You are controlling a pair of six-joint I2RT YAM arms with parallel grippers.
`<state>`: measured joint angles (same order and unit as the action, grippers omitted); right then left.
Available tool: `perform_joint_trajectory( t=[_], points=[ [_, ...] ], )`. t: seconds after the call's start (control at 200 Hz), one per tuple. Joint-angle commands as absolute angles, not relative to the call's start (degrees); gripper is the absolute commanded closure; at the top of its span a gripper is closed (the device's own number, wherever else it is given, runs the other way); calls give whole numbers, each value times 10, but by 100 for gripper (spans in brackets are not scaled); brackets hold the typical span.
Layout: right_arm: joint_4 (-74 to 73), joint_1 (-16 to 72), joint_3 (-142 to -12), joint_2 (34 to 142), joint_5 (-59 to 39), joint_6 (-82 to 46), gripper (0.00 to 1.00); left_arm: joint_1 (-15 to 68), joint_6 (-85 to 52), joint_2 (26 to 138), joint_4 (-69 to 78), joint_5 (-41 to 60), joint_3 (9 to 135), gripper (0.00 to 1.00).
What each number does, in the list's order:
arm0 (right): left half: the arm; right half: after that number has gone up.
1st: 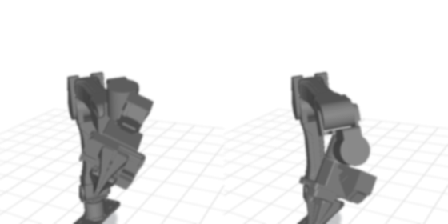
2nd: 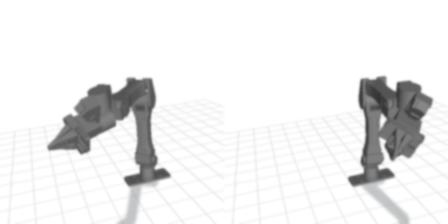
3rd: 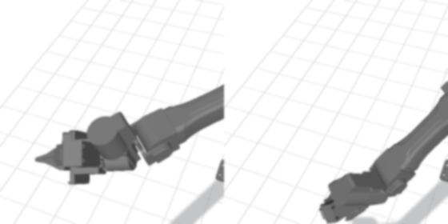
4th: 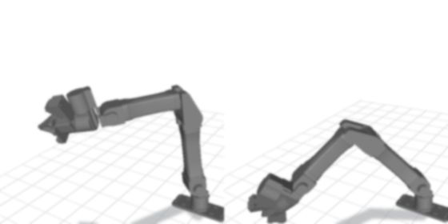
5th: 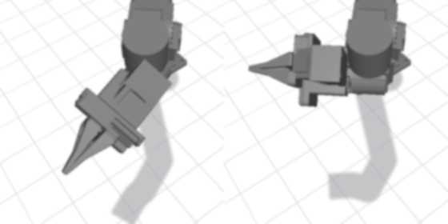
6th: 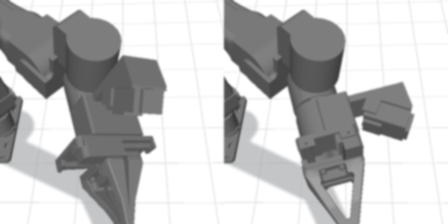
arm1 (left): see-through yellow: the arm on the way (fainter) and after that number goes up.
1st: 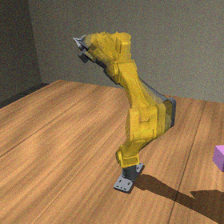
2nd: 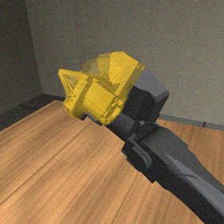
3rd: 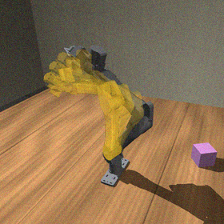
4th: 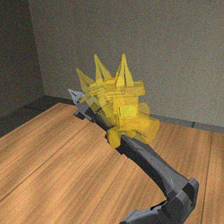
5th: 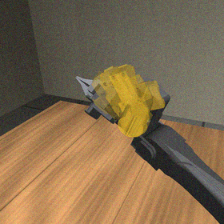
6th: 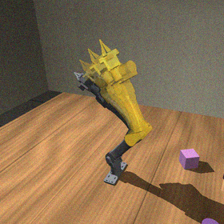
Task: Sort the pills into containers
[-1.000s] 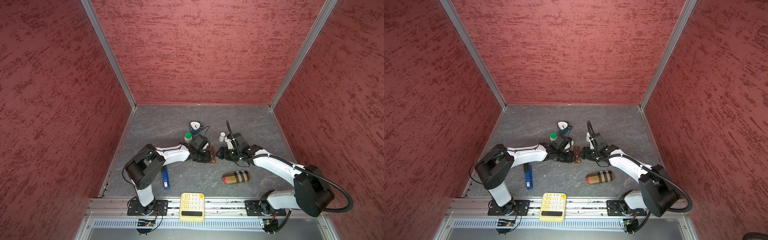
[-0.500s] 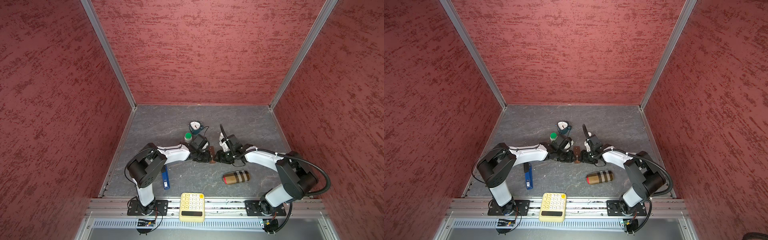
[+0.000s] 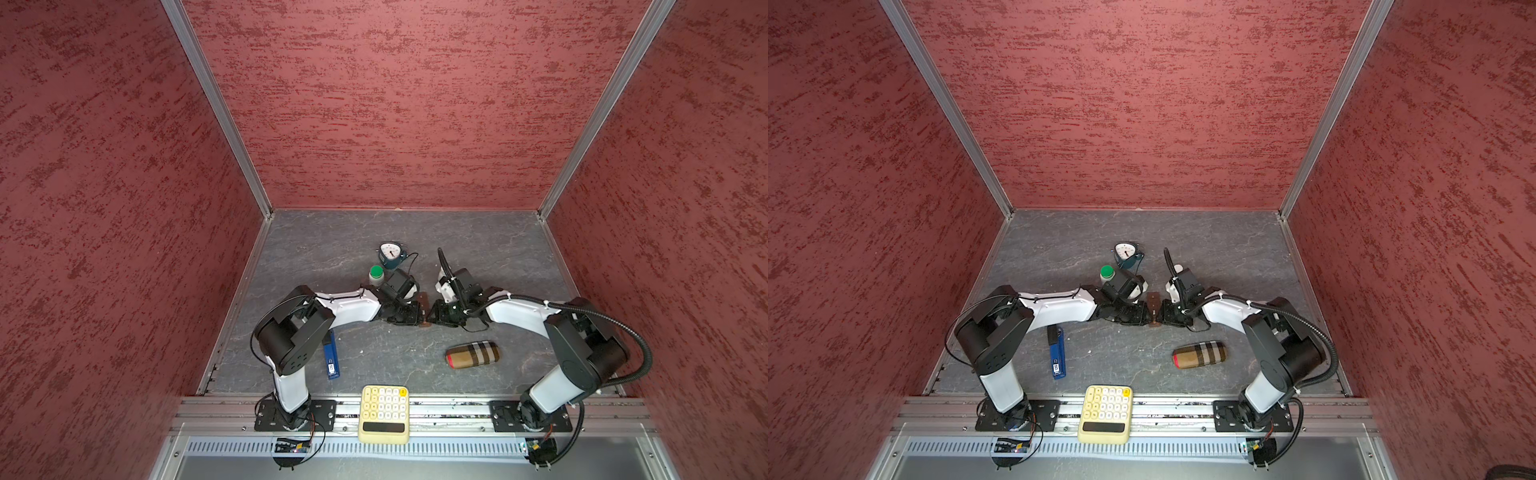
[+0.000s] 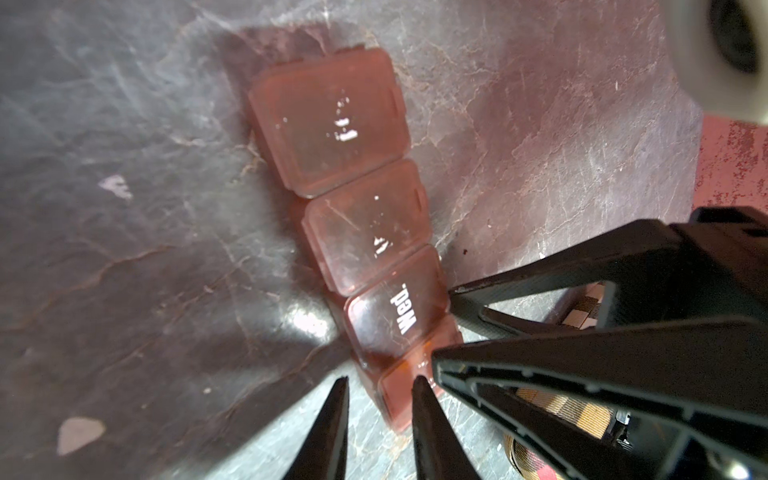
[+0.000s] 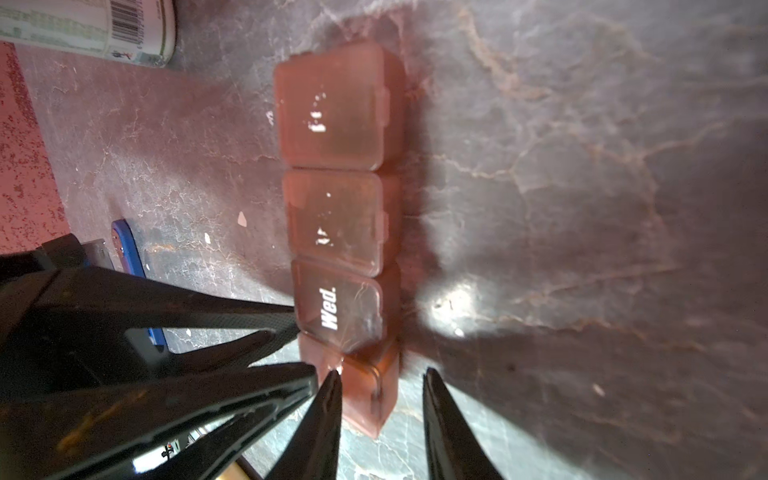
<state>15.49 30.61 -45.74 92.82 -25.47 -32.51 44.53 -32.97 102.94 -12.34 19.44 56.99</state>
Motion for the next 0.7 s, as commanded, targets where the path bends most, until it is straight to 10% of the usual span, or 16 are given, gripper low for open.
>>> perform_joint_trajectory(
  t=[0.0, 0.696],
  points=[
    [144, 303, -475, 937, -263, -316, 70, 444, -334, 1038, -112, 202, 569, 72],
    [147, 302, -473, 970, -299, -309, 74, 457, -356, 1048, -87, 221, 552, 73]
  ],
)
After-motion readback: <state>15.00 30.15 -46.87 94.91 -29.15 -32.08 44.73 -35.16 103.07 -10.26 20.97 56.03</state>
